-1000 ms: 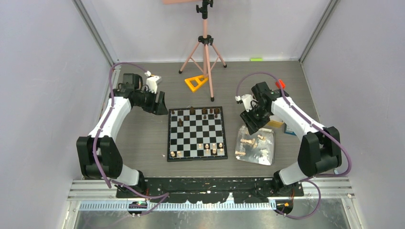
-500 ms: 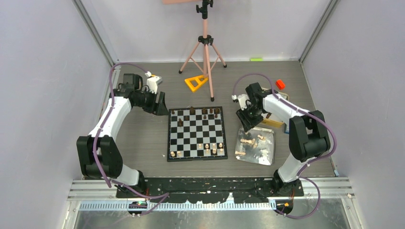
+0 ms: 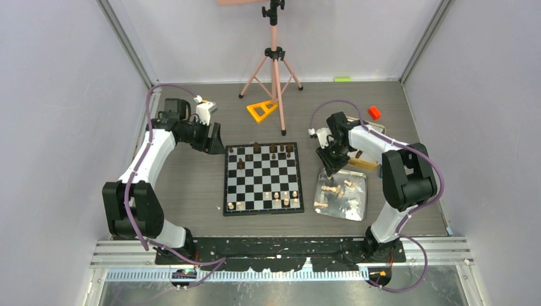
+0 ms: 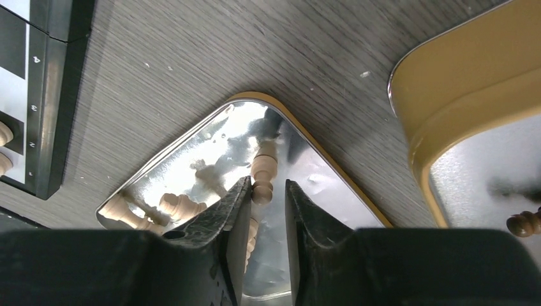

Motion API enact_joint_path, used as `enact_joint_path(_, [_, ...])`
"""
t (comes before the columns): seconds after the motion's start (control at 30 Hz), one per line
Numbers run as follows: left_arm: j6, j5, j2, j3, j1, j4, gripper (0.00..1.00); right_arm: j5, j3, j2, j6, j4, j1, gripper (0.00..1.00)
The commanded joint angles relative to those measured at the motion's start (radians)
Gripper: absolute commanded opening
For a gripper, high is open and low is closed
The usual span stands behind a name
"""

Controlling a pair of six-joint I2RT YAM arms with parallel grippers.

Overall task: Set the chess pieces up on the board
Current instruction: Pick up the chess piece from the storage box, then place the chess piece on the chessboard.

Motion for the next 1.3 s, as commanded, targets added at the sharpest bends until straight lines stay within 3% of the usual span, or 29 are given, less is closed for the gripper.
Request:
enact_joint_path(0.0, [0.007, 0.026, 0.002, 0.033, 0.007, 0.0, 0.66, -0.026, 0.023, 0.002, -0.001, 0.001, -0.002, 0.27])
enact_joint_path(0.23, [0.009, 0.022, 0.002, 0.034, 0.007, 0.0, 0.66, -0.053, 0.069, -0.028, -0.004, -0.052, -0.001, 0.08])
enact_joint_path(0.37, [0.009, 0.017, 0.0, 0.035, 0.007, -0.001, 0.66, -0.068, 0.119, -0.055, -0.014, -0.118, 0.003, 0.04])
enact_joint_path(0.57, [0.004, 0.005, 0.002, 0.037, 0.007, 0.0, 0.67, -0.072, 0.199, -0.084, -0.047, -0.203, 0.093, 0.03])
enact_joint_path(0.77, [0.002, -0.063, 0.007, 0.045, 0.007, 0.0, 0.68, -0.063, 0.308, -0.077, -0.096, -0.277, 0.306, 0.03])
enact_joint_path(0.97, [-0.017, -0.17, -0.016, 0.033, 0.025, 0.026, 0.68, -0.044, 0.448, 0.003, -0.12, -0.32, 0.511, 0.03])
enact_joint_path(1.27, [-0.062, -0.22, -0.059, 0.005, 0.159, 0.045, 0.7, 0.001, 0.653, 0.198, -0.108, -0.341, 0.647, 0.03])
